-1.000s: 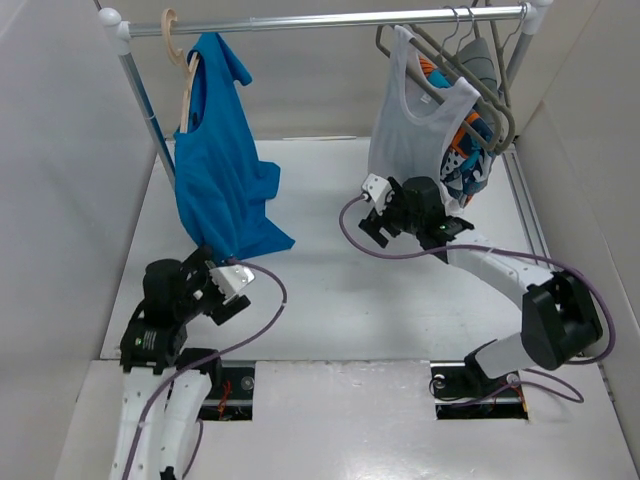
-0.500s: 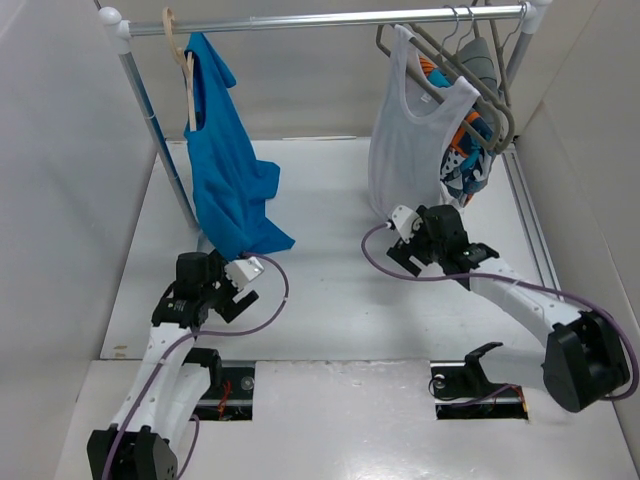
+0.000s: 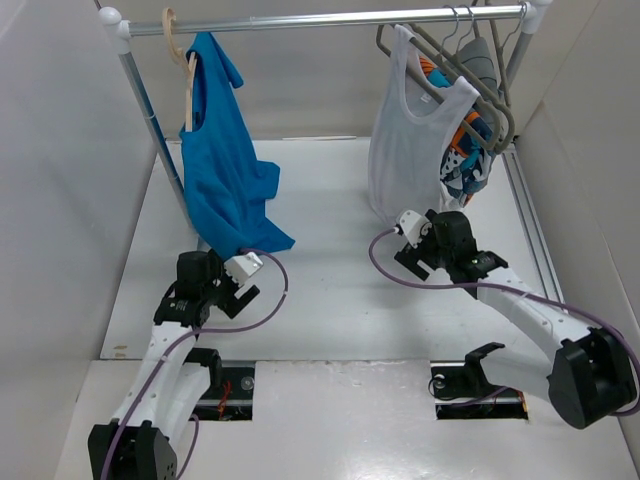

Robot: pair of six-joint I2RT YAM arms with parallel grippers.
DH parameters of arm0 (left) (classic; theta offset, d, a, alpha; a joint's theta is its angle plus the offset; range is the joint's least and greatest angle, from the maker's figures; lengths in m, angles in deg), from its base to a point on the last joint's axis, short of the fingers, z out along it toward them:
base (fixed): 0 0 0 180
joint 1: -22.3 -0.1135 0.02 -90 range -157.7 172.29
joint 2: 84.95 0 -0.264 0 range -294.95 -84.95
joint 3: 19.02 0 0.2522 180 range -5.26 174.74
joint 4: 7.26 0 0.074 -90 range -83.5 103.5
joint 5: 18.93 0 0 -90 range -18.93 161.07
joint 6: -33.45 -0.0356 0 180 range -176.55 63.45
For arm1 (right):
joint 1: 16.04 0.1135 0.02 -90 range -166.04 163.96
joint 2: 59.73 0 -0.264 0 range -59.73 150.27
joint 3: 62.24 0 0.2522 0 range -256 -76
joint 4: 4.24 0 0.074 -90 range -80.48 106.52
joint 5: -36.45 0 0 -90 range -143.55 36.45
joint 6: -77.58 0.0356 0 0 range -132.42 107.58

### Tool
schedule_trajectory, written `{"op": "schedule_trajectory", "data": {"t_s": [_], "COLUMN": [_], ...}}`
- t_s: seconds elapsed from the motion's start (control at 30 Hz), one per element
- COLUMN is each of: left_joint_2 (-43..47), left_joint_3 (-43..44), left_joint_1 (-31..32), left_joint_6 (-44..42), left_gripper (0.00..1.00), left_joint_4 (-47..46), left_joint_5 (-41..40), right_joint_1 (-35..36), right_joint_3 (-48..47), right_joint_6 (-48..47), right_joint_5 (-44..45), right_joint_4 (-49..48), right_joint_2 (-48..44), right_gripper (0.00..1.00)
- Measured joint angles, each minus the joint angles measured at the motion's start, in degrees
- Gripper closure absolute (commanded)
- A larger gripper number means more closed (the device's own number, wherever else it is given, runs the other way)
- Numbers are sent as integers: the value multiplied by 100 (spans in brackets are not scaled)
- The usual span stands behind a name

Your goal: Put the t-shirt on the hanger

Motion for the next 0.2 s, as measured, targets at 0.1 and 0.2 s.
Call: {"op": "schedule_trajectory", "data": {"t_s": [0.1, 0.2], "left_joint_2": [2, 2], "left_joint_3": [0, 0], "left_joint_1": [0, 0], "left_joint_6": [4, 4], "left_gripper": [1, 1], "left_joint_4": [-9, -9], "left_joint_5": [0, 2], "right_joint_1": [0, 0], "right_joint_3": [0, 55], "right_joint_6": [-28, -85], "right_joint_5": [-4, -9], "right_joint_4": [-7, -46], "right_joint_2": [0, -31], "right_gripper": [0, 0]}}
